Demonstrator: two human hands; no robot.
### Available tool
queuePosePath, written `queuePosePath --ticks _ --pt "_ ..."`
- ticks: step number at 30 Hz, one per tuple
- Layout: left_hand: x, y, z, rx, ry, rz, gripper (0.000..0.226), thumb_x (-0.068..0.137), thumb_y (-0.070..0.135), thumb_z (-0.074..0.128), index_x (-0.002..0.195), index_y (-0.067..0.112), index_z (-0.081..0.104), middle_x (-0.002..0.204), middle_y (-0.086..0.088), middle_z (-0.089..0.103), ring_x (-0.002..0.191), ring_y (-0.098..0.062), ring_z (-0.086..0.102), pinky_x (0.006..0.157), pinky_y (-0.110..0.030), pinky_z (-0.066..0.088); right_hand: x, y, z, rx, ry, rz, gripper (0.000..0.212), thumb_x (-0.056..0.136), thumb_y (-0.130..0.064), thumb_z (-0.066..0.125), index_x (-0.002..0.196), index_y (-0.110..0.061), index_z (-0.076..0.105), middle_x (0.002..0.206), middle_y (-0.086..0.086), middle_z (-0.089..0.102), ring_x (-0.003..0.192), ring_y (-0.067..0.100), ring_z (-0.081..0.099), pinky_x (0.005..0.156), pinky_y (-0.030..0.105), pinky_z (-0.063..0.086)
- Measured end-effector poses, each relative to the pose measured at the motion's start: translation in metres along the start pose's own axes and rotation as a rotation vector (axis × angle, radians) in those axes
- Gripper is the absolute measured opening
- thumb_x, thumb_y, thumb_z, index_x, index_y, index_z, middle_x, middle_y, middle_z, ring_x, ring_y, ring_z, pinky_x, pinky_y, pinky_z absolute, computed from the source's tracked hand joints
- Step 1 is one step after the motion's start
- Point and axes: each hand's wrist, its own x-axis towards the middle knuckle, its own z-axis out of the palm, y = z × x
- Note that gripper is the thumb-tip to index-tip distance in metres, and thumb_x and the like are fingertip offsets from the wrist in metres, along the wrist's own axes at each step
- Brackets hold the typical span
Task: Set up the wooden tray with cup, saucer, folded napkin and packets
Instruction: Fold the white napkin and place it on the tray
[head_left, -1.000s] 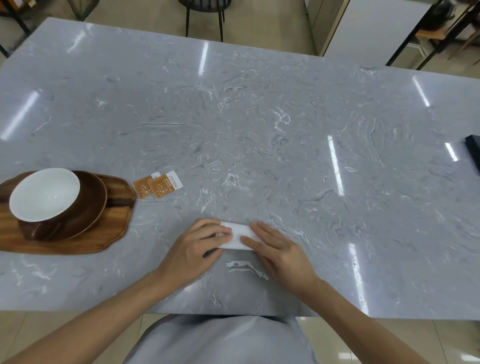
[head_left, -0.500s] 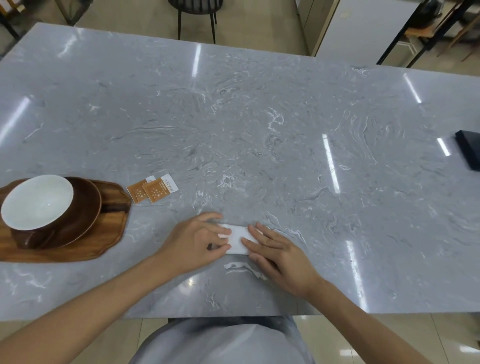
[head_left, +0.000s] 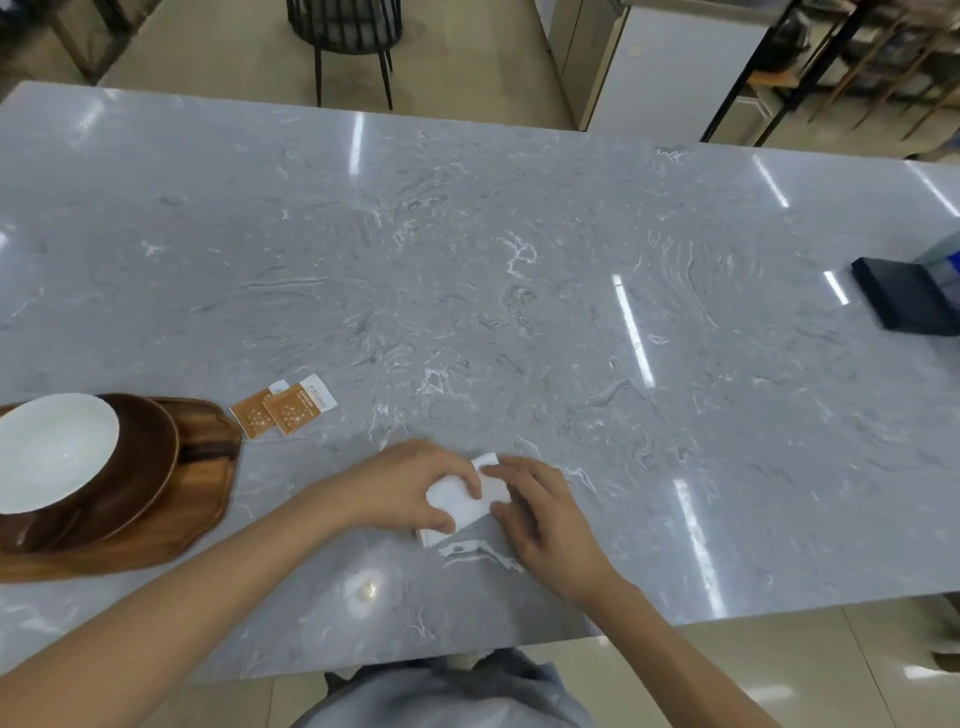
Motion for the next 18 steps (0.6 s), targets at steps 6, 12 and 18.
queuePosePath --ticks 6,12,18 --pt "-0.007 -0.004 0.01 -0.382 0.251 -0.123 0.03 0.077 0.032 0.084 0.104 0.044 0.077 0.065 0.021 0.07 0.062 0.002 0.064 0.056 -0.009 0.041 0.002 -0.024 0.004 0.211 0.137 0.224 0.049 0.101 -0.031 0.058 0.146 -0.031 0.037 0.133 -0.011 0.057 0.122 0.001 0.055 0.099 0.021 0.047" --pt "-0.026 0.009 0.021 -0.761 0.524 -0.096 0.027 0.083 0.02 0.081 0.104 0.039 0.079 0.096 -0.005 0.08 0.084 -0.02 0.074 0.083 -0.043 0.059 -0.015 -0.073 0.013 0.661 0.18 0.272 0.052 0.099 -0.027 0.065 0.143 -0.04 0.042 0.13 -0.013 0.066 0.117 0.008 0.066 0.083 0.026 0.06" --pt "-0.069 0.017 0.032 -0.942 0.51 0.002 0.03 0.089 0.012 0.074 0.11 0.034 0.073 0.109 -0.008 0.075 0.096 -0.033 0.072 0.074 -0.036 0.063 -0.046 -0.112 0.027 0.776 0.268 0.292 0.044 0.095 -0.016 0.069 0.133 -0.035 0.055 0.115 0.0 0.076 0.102 0.023 0.074 0.089 0.044 0.061"
